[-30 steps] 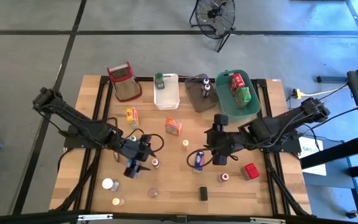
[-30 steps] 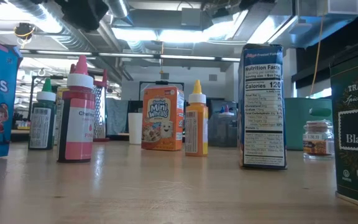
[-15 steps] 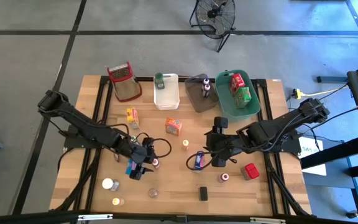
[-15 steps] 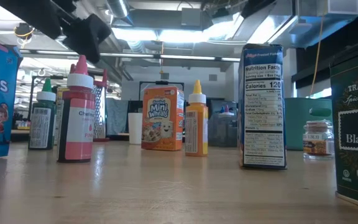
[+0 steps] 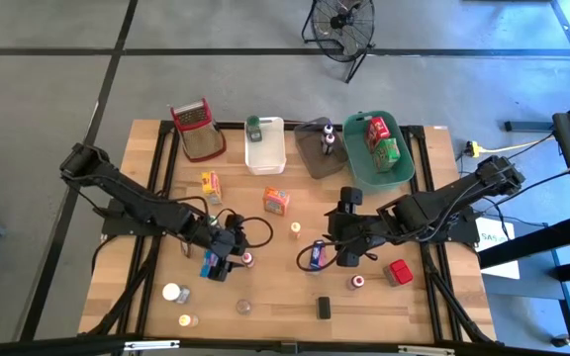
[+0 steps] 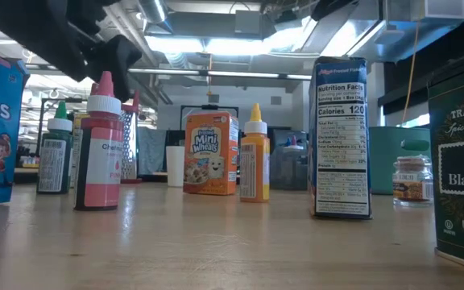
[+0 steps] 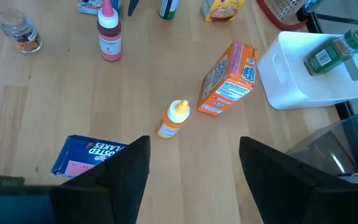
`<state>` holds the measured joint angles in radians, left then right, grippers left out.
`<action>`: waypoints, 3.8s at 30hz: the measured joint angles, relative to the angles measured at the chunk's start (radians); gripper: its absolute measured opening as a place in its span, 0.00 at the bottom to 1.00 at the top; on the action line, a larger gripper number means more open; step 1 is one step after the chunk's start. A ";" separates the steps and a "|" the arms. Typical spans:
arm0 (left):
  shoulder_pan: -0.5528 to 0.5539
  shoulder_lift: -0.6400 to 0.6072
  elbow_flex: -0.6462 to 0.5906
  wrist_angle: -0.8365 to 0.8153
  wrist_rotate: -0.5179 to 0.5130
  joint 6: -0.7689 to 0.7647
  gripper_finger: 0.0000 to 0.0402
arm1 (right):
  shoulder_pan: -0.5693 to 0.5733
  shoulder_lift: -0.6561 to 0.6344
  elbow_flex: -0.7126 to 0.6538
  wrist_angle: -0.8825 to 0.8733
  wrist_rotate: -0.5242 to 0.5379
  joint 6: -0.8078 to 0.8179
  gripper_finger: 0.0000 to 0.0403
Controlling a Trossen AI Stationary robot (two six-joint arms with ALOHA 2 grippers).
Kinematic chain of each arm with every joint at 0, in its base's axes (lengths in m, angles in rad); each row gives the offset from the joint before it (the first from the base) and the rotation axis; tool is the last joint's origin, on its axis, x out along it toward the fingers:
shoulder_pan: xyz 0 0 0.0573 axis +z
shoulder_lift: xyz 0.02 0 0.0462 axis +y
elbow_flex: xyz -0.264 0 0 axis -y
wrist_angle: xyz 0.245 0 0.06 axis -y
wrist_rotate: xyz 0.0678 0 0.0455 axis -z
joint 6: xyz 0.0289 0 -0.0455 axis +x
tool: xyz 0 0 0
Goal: Pick & Place Kitchen Items
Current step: Put the pink food coloring bottle into the black bin
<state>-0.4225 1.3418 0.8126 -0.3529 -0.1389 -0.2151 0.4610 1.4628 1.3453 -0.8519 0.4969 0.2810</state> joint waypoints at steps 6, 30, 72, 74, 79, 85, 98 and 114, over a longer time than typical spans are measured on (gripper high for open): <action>0.000 0.003 -0.004 0.016 -0.001 0.000 0.68 | 0.000 0.000 0.000 0.000 0.000 0.000 0.62; 0.008 0.063 -0.005 0.047 0.048 0.019 0.68 | 0.000 0.000 0.000 0.003 0.000 -0.008 0.62; 0.008 0.056 0.006 0.037 0.045 0.037 0.68 | 0.000 0.000 0.000 0.003 -0.001 -0.008 0.62; 0.008 0.056 0.006 0.037 0.041 0.036 0.68 | 0.000 0.001 0.000 0.004 -0.001 -0.008 0.62; 0.008 0.057 0.006 0.037 0.005 0.043 0.68 | -0.002 0.011 0.001 0.003 -0.003 -0.008 0.62; 0.008 0.083 0.006 0.046 0.009 0.043 0.68 | -0.002 0.011 0.001 0.000 -0.003 -0.008 0.62; 0.064 0.132 0.006 0.065 0.120 0.061 0.57 | -0.002 0.011 0.001 -0.001 -0.002 -0.013 0.62; 0.072 0.145 0.007 0.071 0.157 0.077 0.37 | -0.002 0.011 0.001 -0.001 0.000 -0.026 0.62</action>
<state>-0.3506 1.4872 0.8192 -0.2821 0.0183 -0.1385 0.4588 1.4742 1.3464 -0.8528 0.4969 0.2549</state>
